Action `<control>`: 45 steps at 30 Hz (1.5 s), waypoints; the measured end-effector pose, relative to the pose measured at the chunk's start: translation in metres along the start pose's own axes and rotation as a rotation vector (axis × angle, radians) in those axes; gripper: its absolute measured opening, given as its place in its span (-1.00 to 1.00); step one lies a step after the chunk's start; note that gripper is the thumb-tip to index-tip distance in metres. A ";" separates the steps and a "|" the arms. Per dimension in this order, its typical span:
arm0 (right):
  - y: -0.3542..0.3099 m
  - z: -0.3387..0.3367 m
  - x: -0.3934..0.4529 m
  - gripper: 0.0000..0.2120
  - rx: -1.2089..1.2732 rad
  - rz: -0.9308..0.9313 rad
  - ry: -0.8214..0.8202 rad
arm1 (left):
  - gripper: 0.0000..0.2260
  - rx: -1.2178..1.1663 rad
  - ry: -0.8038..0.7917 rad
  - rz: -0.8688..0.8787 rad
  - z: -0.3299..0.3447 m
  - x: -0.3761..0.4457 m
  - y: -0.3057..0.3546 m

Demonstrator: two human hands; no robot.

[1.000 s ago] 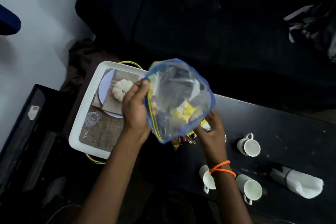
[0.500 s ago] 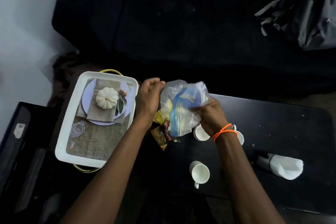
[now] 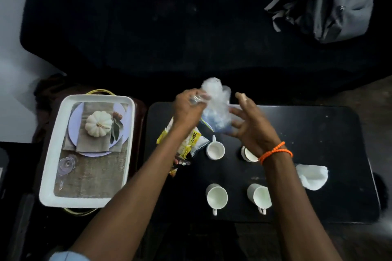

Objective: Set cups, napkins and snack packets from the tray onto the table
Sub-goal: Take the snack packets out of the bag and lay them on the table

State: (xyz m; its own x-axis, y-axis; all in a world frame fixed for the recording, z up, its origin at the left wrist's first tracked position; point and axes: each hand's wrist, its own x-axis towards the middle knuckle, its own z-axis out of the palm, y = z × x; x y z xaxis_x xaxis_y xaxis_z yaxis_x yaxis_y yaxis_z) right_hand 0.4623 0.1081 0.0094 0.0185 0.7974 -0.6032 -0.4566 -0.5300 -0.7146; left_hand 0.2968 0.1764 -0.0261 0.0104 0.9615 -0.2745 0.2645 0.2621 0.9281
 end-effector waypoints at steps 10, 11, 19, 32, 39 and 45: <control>-0.026 -0.121 -0.037 -0.67 0.004 -0.150 0.482 | 0.01 -0.236 -0.689 -0.305 0.158 -0.040 0.046; -0.027 -0.140 -0.043 -0.71 -0.051 -0.170 0.534 | 0.03 -0.317 -0.728 -0.400 0.174 -0.039 0.048; -0.043 -0.289 -0.126 -0.51 -0.589 -0.432 1.107 | -0.38 -0.086 -0.798 -0.352 0.281 -0.065 0.048; -0.032 -0.468 -0.226 -0.70 -0.693 -0.485 1.532 | -0.66 0.133 -1.253 -0.048 0.531 -0.209 0.121; -0.016 -0.551 -0.227 -0.32 -0.940 -0.156 1.565 | -0.58 0.337 -1.180 0.059 0.591 -0.215 0.103; 0.009 -0.570 -0.225 -0.09 -0.923 -0.082 1.623 | -0.64 0.393 -1.076 0.076 0.586 -0.192 0.076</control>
State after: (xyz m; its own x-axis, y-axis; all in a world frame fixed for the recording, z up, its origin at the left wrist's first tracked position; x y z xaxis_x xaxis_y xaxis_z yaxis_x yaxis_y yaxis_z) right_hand 0.9613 -0.2409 -0.0630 0.9863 0.1020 0.1295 0.1428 -0.9208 -0.3629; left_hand 0.8803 -0.0364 -0.0507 0.8079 0.3562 -0.4695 0.5087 -0.0190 0.8608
